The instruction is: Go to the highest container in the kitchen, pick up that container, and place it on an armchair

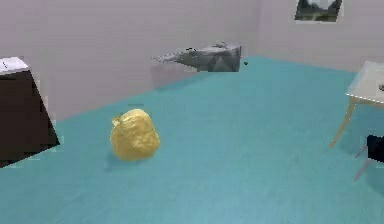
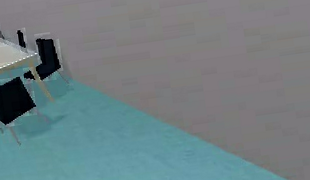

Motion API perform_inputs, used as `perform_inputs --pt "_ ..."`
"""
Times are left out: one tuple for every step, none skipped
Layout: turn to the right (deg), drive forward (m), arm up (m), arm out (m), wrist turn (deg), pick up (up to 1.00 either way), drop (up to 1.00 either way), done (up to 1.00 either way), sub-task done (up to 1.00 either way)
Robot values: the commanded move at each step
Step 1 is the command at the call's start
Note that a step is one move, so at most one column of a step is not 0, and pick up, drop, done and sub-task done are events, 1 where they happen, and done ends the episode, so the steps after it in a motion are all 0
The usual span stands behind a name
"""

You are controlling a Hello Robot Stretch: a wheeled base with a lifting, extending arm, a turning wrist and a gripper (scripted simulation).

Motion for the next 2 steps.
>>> perform_inputs --pt "-24.0 0.00 0.00 0.00 0.0 0.00 0.00 0.00 0.00" --pt "0.0 0.20 0.00 0.00 0.0 0.00 0.00 0.00 0.00"
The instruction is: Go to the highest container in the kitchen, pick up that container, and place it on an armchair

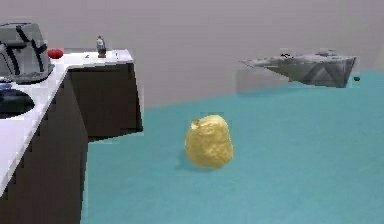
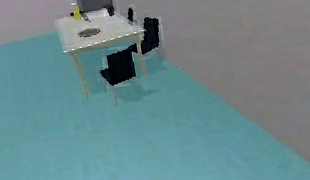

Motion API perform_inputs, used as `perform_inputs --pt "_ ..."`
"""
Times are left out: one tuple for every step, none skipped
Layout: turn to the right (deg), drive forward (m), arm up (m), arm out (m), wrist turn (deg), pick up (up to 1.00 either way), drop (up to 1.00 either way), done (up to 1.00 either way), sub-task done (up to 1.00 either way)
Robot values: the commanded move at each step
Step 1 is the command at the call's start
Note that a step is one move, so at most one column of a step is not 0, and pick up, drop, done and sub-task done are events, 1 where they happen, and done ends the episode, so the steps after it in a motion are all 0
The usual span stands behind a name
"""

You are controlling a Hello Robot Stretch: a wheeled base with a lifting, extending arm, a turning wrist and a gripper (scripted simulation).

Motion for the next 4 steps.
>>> perform_inputs --pt "-9.0 0.00 0.00 0.00 0.0 0.00 0.00 0.00 0.00" --pt "0.0 0.45 0.00 0.00 0.0 0.00 0.00 0.00 0.00" --pt "-12.0 0.00 0.00 0.00 0.0 0.00 0.00 0.00 0.00" --pt "0.0 0.65 0.00 0.00 0.0 0.00 0.00 0.00 0.00"
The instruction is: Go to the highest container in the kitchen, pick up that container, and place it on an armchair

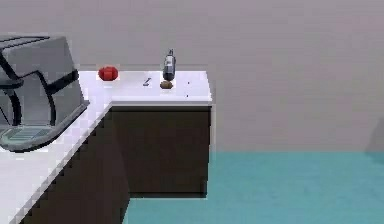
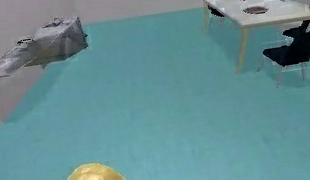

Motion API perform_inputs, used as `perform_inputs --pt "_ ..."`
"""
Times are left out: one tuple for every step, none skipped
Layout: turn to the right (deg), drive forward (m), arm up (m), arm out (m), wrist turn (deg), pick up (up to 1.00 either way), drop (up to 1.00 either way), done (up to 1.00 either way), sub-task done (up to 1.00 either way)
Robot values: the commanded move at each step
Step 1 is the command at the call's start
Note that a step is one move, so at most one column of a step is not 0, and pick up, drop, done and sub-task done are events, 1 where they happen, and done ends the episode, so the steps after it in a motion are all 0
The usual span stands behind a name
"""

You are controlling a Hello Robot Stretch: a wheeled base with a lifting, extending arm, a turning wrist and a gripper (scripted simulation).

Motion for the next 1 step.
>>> perform_inputs --pt "-45.0 0.00 0.00 0.00 0.0 0.00 0.00 0.00 0.00"
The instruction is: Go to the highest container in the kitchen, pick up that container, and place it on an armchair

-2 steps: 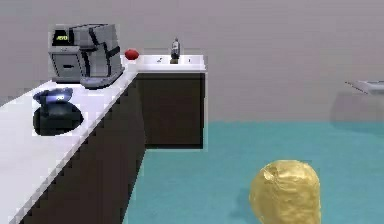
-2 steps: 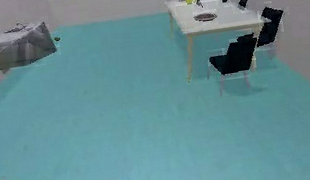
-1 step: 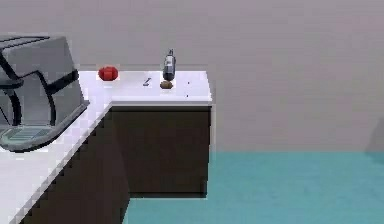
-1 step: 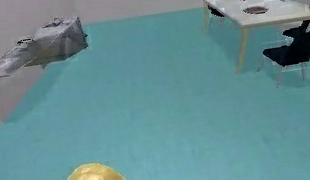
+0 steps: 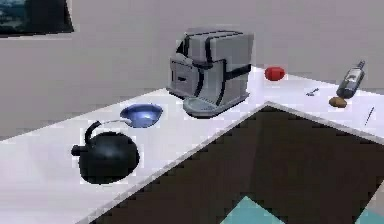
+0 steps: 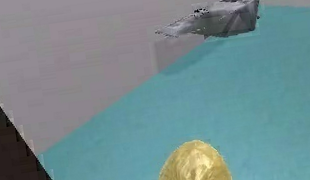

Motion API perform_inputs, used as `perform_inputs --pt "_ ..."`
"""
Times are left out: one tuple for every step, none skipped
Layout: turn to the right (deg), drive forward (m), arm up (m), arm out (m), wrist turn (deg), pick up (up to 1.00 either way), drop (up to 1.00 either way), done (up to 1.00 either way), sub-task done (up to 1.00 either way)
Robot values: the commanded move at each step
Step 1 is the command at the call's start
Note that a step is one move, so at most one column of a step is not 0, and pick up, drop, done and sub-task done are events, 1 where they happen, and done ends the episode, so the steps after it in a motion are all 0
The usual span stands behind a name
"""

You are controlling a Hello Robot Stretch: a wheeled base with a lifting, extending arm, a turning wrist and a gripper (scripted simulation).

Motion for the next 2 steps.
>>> perform_inputs --pt "-45.0 0.00 0.00 0.00 0.0 0.00 0.00 0.00 0.00" --pt "-45.0 0.00 0.00 0.00 0.0 0.00 0.00 0.00 0.00"
